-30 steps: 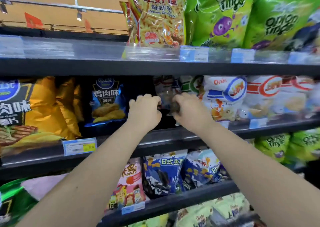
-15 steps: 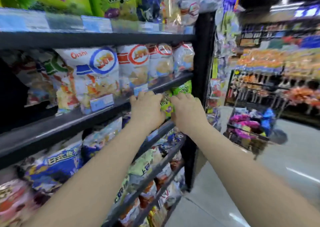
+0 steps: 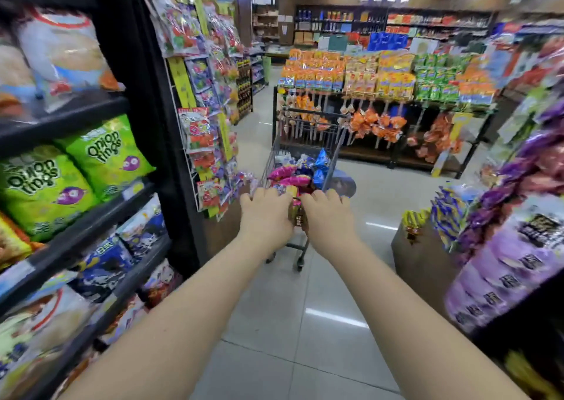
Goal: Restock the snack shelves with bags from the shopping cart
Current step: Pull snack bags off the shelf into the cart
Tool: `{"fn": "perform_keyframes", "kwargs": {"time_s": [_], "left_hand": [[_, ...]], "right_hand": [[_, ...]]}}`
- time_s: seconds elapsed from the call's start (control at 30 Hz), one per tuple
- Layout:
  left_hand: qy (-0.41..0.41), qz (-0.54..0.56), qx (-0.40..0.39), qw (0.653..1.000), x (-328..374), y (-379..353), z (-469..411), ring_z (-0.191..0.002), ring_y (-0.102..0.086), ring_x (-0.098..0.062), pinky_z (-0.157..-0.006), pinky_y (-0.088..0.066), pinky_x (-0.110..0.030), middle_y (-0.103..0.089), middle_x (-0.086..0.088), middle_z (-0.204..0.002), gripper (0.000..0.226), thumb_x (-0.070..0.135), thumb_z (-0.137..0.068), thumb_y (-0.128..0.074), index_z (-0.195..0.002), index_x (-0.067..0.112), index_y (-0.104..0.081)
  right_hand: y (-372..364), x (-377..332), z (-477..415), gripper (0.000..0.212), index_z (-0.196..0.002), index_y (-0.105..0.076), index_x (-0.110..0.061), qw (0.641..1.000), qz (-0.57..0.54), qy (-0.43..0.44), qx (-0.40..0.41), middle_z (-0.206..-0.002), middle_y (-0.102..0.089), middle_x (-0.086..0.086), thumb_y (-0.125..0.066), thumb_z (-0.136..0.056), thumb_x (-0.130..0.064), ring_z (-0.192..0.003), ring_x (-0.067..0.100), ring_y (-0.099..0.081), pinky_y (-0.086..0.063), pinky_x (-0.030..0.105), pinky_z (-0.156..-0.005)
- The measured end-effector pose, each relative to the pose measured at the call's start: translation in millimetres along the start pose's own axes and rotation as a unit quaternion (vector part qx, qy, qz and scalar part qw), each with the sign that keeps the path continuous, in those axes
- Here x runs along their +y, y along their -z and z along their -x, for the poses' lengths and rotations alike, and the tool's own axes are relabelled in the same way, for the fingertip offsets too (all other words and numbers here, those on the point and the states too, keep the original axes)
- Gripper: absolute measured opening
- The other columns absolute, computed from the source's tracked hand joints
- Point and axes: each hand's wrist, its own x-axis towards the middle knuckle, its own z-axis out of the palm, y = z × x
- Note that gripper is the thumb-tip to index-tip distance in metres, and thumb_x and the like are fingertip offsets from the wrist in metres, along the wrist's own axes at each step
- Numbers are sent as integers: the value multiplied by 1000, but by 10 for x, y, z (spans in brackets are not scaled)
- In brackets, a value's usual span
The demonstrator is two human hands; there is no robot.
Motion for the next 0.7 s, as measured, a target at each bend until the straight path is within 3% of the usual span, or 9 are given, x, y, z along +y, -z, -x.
{"fn": "perform_keyframes", "kwargs": {"time_s": [0.1,0.27,0.4,0.7], "left_hand": [[-21,11,-38,999,510,-429,-347,-116,-46,-28,-96,-32,-44,-53,-2,-117,32,31,-86,-56,-117,25,-53],[-39,31,-95,994,903,-1105,-872,-117,-44,-28,-95,-33,-44,-53,-3,-121,37,29,-88,-54,-124,25,-52],[-45,28,-151,987,945,-1661,-1328,-119,-44,-28,-95,-32,-43,-53,-3,-122,39,27,-89,-53,-128,28,-51],[-48,49,-234,970,638,-2591,-3127,-123,-42,-29,-97,-35,-43,-51,-4,-127,50,27,-84,-58,-133,29,-50]], "right_hand": [[-397,535,-23,27,-94,-60,-11,999,-27,-17,-33,-89,-61,11,-68,-69,-4,-87,36,-59,-44,41,-70],[-1099,1170,-93,33,-117,-49,-15,989,-30,-45,-139,-115,-54,6,-54,-85,-8,-111,32,-49,-39,39,-85],[-1675,1490,-329,39,-123,-46,-18,976,-44,-78,-198,-120,-54,4,-53,-86,-9,-114,30,-47,-36,40,-87],[-2593,1991,-1761,44,-127,-48,-20,958,-79,-161,-222,-124,-53,3,-51,-86,-7,-115,28,-45,-34,39,-92]]}}
